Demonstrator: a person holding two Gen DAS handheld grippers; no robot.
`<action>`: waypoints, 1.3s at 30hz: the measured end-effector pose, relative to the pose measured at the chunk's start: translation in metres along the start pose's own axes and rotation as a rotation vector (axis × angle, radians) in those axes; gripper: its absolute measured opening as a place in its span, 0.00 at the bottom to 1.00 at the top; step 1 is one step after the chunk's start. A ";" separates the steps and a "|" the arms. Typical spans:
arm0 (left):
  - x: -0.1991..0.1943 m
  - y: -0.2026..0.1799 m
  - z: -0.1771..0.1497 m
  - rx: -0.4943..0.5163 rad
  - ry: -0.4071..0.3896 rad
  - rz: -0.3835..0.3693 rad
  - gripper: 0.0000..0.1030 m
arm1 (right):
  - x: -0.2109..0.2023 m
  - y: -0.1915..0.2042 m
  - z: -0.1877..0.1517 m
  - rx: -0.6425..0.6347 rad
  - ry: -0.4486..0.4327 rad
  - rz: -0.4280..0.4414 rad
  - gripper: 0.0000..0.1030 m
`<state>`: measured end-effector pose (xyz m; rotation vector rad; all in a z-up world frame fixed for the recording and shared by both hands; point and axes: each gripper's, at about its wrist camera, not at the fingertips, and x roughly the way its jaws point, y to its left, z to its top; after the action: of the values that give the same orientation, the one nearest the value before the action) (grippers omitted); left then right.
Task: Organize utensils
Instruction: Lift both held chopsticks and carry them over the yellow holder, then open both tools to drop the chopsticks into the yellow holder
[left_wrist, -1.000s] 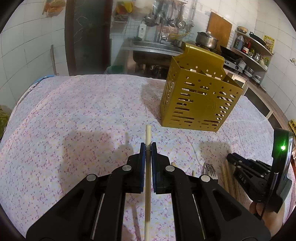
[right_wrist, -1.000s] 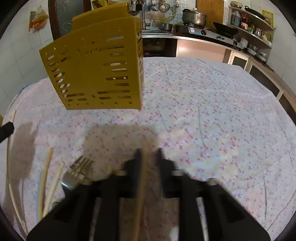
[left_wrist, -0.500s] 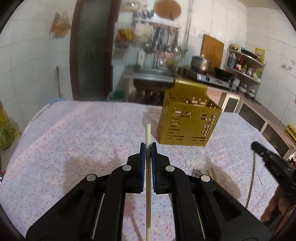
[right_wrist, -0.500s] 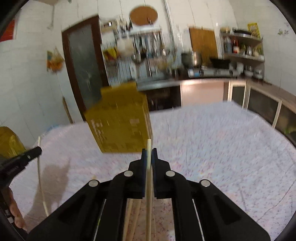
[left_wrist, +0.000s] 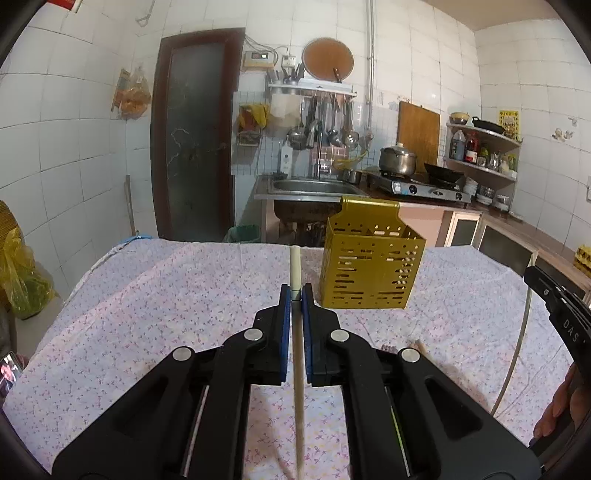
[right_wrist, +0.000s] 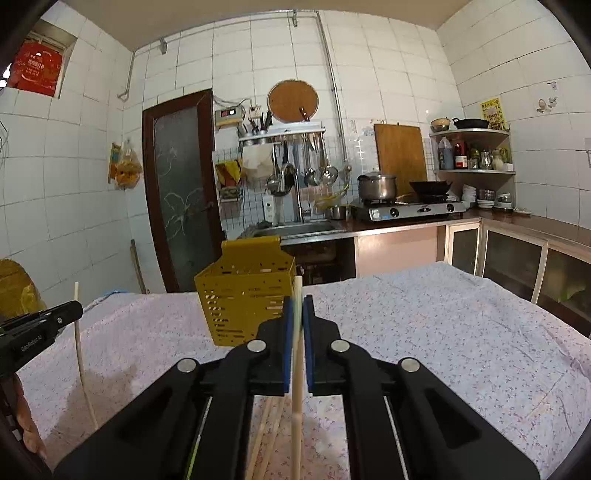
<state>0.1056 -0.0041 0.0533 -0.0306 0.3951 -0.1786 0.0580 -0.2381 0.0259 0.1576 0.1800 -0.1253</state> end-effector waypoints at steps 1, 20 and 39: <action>-0.003 0.000 0.002 -0.004 -0.007 -0.004 0.04 | -0.004 0.000 0.005 -0.002 -0.024 0.000 0.05; 0.047 -0.047 0.170 -0.028 -0.328 -0.092 0.04 | 0.080 0.031 0.166 -0.009 -0.289 0.045 0.05; 0.241 -0.054 0.148 -0.026 -0.203 -0.085 0.05 | 0.225 0.025 0.108 -0.047 -0.133 0.055 0.05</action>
<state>0.3719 -0.1007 0.1014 -0.0909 0.1941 -0.2523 0.2992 -0.2558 0.0921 0.1069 0.0460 -0.0767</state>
